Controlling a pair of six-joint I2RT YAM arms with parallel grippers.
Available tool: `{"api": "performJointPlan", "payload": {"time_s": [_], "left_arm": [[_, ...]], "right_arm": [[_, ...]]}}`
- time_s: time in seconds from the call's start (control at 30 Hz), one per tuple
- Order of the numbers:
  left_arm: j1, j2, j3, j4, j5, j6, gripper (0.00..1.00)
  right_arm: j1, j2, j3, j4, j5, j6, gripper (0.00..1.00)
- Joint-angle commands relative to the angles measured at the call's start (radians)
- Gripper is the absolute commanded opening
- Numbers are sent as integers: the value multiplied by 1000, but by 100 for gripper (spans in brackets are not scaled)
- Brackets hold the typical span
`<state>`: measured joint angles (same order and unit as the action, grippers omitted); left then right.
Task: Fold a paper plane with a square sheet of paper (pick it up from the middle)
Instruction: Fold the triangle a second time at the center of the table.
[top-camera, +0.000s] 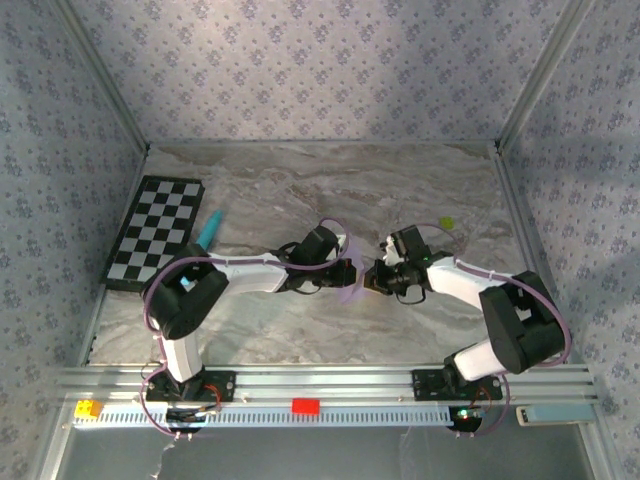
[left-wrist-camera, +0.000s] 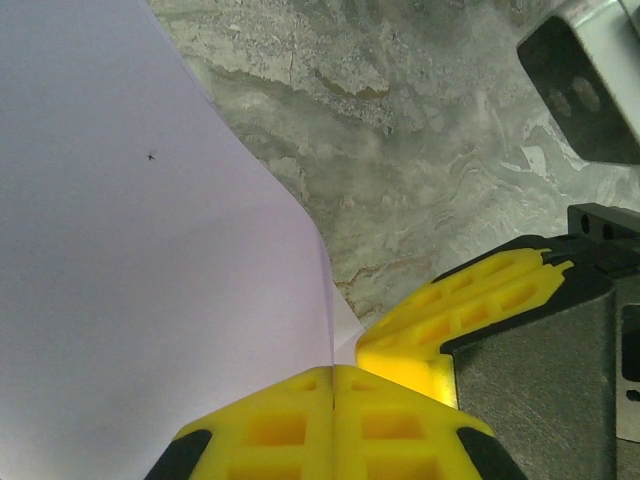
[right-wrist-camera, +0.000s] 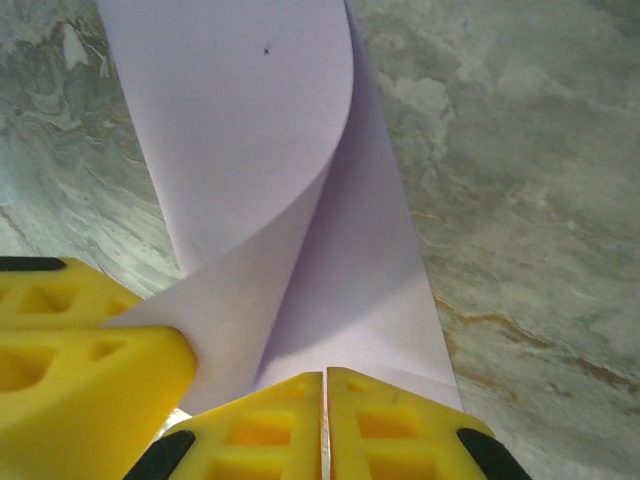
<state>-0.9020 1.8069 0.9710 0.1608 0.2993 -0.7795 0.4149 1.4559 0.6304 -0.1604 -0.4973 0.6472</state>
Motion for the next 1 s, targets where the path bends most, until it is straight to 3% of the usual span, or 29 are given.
{"api": "performJointPlan", "payload": {"time_s": [0.0,0.17,0.37,0.97], "left_arm": [[6,9,-8,13,-3,-1,0],[8,8,-5,-8,-9,15,0],[30,6,0,-57,-28,50,0],[52,25,41,-177,-140,183,0]], "right_arm": [[4,31,13,36,-21,34,10],[-1,70,7,40,-15,22,8],[4,120,39,-96,71,-49,5],[22,120,44,-93,54,-40,5]]}}
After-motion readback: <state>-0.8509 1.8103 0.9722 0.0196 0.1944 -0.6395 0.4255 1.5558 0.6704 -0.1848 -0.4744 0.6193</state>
